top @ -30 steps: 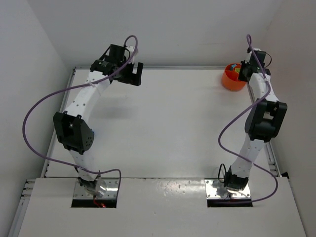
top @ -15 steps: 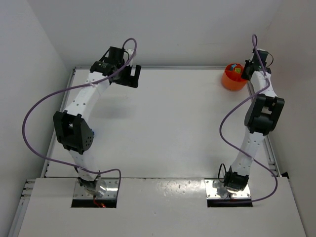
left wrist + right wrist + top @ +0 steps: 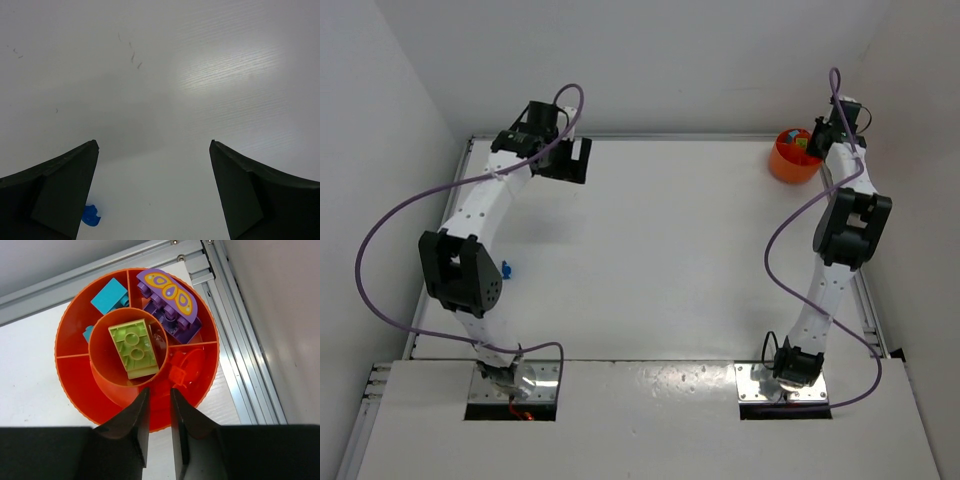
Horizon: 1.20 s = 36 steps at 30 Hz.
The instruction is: Sort the legos into containers by color
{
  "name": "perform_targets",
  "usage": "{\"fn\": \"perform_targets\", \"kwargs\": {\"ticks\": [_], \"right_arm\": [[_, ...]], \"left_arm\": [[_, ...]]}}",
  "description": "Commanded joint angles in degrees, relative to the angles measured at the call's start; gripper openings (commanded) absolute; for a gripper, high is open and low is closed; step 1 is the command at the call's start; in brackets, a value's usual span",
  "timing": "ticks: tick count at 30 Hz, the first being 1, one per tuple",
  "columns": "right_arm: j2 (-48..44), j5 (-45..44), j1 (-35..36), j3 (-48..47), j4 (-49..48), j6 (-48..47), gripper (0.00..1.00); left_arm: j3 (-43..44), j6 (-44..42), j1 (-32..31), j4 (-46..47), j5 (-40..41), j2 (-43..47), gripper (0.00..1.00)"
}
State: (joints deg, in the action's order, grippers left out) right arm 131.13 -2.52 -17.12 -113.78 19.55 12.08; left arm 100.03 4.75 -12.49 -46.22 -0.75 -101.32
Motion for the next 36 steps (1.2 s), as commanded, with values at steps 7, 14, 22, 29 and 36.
{"fn": "perform_targets", "kwargs": {"ticks": [7,14,22,29,36], "right_arm": [[-4.73,4.1,-0.28,0.65,-1.36,-0.64,0.25],[-13.87,19.63,1.57,12.33,-1.36,-4.78,0.25],[-20.02,29.93,3.85,23.41,-0.04,-14.7,0.26],[-26.26,33.2,8.51,32.72,-1.26,-22.08,0.26],[-32.07,33.2,11.76,43.8,-5.92,-24.73,0.26]], "left_arm": [[-4.75,-2.9,2.21,0.07,-2.15,6.74,1.0],[-17.47,-16.93,5.89,-8.61,-9.52,19.38,0.91],[-36.02,-37.0,15.03,-18.65,-7.34,35.56,0.84],[-47.99,-46.92,27.5,-18.99,-6.36,41.99,0.72],[-51.86,-54.32,31.3,-17.77,-6.37,41.38,0.67]]}}
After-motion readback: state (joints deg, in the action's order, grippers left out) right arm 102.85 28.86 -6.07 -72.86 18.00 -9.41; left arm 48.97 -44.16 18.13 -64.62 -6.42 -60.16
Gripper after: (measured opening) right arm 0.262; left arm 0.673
